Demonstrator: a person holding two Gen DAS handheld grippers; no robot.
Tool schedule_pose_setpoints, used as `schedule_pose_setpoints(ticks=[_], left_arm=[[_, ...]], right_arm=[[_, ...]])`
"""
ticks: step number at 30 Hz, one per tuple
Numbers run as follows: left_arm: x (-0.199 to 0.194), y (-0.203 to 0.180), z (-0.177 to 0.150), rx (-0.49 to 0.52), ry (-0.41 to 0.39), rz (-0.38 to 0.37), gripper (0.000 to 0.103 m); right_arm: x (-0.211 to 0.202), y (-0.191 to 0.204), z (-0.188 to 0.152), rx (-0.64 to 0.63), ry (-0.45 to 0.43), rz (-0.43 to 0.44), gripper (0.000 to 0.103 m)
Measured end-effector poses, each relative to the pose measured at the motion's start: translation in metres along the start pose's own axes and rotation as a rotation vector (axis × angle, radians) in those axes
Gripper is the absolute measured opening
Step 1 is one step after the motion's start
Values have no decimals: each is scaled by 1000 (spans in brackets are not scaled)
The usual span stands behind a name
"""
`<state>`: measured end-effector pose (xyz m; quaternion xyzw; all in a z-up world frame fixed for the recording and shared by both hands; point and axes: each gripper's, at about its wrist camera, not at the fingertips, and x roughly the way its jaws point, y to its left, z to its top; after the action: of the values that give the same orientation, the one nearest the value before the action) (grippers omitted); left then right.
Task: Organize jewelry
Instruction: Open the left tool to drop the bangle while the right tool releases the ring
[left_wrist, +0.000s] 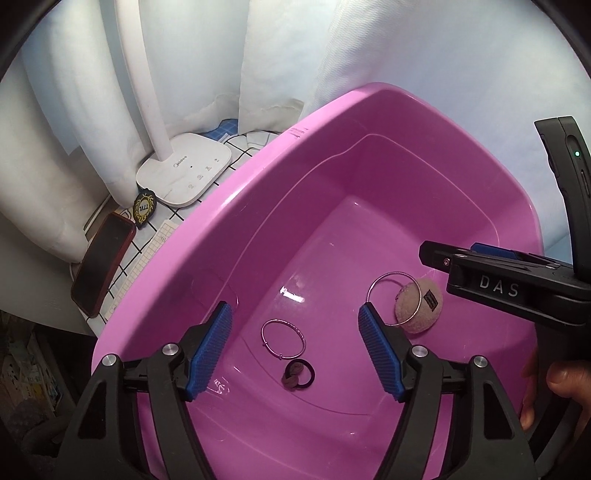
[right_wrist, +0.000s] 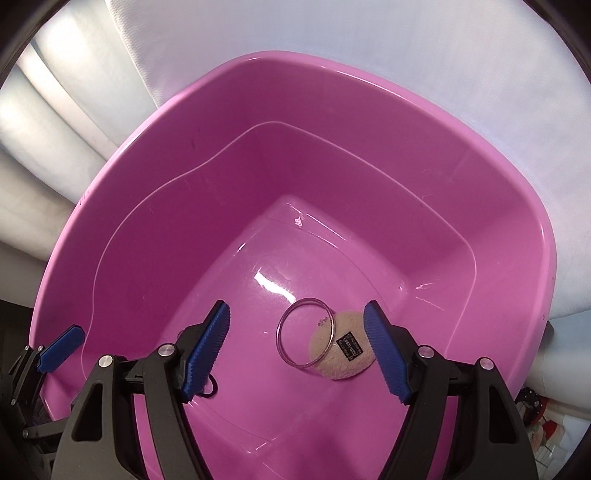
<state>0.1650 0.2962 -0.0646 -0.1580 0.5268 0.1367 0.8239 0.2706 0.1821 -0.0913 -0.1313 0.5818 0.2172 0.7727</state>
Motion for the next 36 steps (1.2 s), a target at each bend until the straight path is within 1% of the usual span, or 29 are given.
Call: schedule_pose_setpoints(ticks=[11,13,15,21,25,29,36], left_arm=[[-2,-6,-2,19,8,-7,76],[-5,-7,-2,24,-3,3,81],[-10,-6,-1,17,-20,4,83],[-25,-1,-1,9,-56,6,83],[-38,1,-3,8,-83,-2,85],[-52,2,-8,20,-109,-16,85],[-70,1,-19,20,-127,-39,86]], right_arm=[[3,0,-3,-4,7,-6,72],[2,0,-4,-6,4,-6,72],[0,-1,-5,-4,-2,1,72],[-14,-5,-8,21,-36,47,72],[-26,-2,-13,3,-63,63,72],[-38,3,-22,-27,-100,46,72],[-57,2,-43,-11,-147,71,72]])
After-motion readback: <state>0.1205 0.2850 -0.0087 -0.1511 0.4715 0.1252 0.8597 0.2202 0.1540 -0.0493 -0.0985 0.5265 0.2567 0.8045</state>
